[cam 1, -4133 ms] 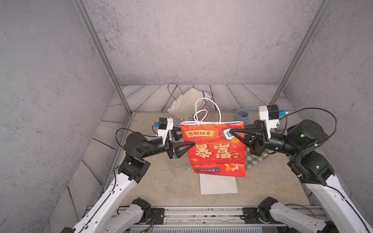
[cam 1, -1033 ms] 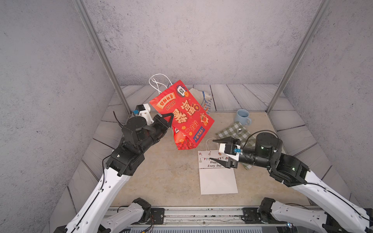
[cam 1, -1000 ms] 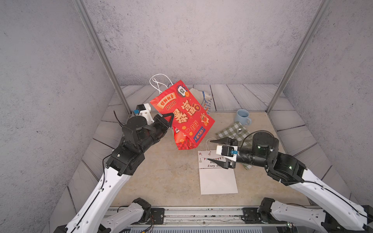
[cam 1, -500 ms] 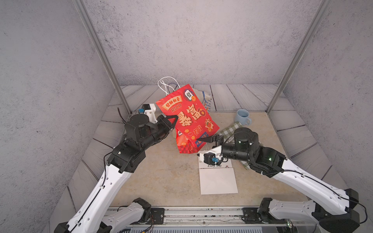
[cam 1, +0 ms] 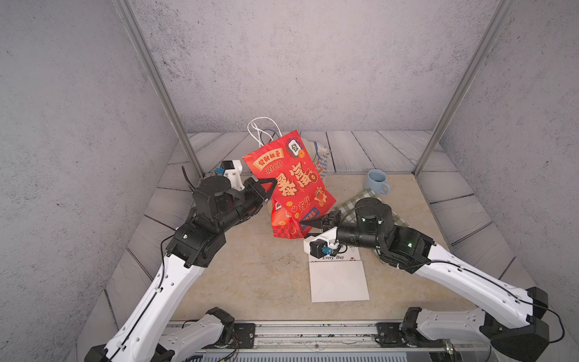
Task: Put away the paper bag
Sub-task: Press the paper bag.
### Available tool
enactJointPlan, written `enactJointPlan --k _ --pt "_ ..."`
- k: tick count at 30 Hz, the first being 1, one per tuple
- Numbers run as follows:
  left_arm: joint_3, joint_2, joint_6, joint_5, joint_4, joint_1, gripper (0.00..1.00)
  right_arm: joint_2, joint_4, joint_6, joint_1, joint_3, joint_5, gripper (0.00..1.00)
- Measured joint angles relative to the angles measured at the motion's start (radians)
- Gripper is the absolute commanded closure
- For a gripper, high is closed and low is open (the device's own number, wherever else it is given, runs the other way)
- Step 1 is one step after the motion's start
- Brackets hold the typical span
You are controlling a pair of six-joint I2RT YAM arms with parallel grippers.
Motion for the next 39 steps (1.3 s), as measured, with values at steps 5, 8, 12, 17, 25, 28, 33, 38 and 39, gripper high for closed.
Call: enactJointPlan --k 5,8,12,17,25,28,33,38,39 --pt "0.0 0.002 -0.001 0.017 -0.027 0.0 1.0 -0.005 0.008 0.028 0.0 0.003 -0.012 0.34" --pt "0.0 0.001 -0.014 0.016 -0.033 0.0 1.0 -0.016 0.019 0.048 0.0 0.003 -0.026 0.33" --pt "0.0 0.001 -0.037 0.014 -0.032 0.0 1.0 -0.013 0.031 0.074 0.0 0.003 -0.047 0.36" --pt "0.0 0.001 -0.067 0.002 -0.031 0.0 1.0 0.041 0.052 0.094 0.002 0.004 -0.068 0.43" --pt "-0.001 0.001 -0.084 -0.002 -0.032 0.0 1.0 0.109 0.058 0.111 0.003 0.017 -0.083 0.31" --pt "-0.002 0.001 -0.079 -0.003 -0.032 0.0 1.0 0.084 0.055 0.139 0.003 0.015 -0.084 0.3" --pt "-0.004 -0.004 -0.057 -0.005 -0.031 0.0 1.0 -0.039 0.042 0.185 0.003 -0.024 -0.057 0.29" --pt "-0.022 -0.01 -0.017 0.027 0.01 0.0 1.0 -0.122 0.011 0.196 0.002 -0.05 -0.014 0.29" --pt "-0.023 -0.01 -0.009 0.039 0.018 0.0 1.0 -0.122 0.01 0.196 0.002 -0.05 -0.008 0.29"
